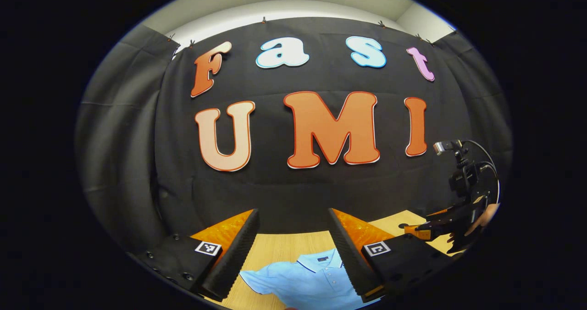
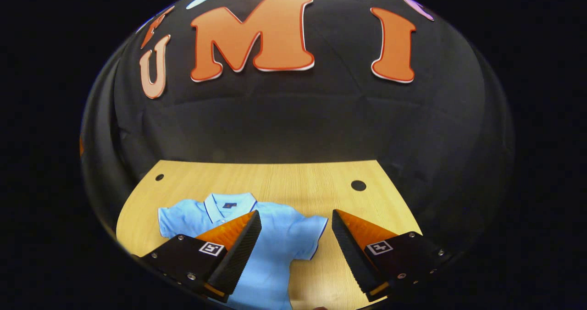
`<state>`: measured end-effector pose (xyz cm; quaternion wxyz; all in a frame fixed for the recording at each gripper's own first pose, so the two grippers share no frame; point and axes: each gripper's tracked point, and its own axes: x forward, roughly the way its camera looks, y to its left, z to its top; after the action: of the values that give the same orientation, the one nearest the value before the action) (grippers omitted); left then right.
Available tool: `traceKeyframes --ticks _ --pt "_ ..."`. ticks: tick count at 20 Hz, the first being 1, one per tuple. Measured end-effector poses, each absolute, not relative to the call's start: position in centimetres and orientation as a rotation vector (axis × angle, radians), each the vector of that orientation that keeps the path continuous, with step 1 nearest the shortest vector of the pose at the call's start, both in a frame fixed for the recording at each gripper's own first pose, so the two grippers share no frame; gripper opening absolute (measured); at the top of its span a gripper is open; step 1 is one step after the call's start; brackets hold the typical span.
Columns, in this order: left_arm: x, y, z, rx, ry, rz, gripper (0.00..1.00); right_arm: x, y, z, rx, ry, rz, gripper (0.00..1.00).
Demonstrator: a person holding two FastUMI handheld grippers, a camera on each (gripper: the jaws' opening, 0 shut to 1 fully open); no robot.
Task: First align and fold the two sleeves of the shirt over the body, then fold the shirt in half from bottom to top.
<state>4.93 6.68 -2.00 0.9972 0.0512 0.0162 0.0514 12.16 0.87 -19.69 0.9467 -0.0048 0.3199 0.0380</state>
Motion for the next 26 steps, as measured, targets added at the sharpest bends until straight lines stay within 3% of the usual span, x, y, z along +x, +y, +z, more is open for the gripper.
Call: traceKeyframes --ticks 9,16,17,19,26 --pt "6.7 9.5 -5.8 0.083 0.146 0.195 0.97 14.0 -0.7 -28.0 -0.021 0.922 0.065 0.93" --pt "7.3 10.8 -8.6 0.070 0.240 0.240 0.96 14.1 -2.4 -32.8 -0.059 1.084 0.038 0.82" --pt "7.2 11.0 -8.9 0.066 0.251 0.244 0.98 14.0 -2.3 -33.5 -0.061 1.109 0.045 0.86" --pt "7.0 11.2 -9.4 0.063 0.267 0.252 0.98 14.0 -2.4 -34.2 -0.054 1.154 0.064 0.83" --pt "6.9 11.3 -6.8 0.095 0.185 0.266 0.98 13.1 -1.5 -37.6 -0.048 1.268 0.083 0.77"
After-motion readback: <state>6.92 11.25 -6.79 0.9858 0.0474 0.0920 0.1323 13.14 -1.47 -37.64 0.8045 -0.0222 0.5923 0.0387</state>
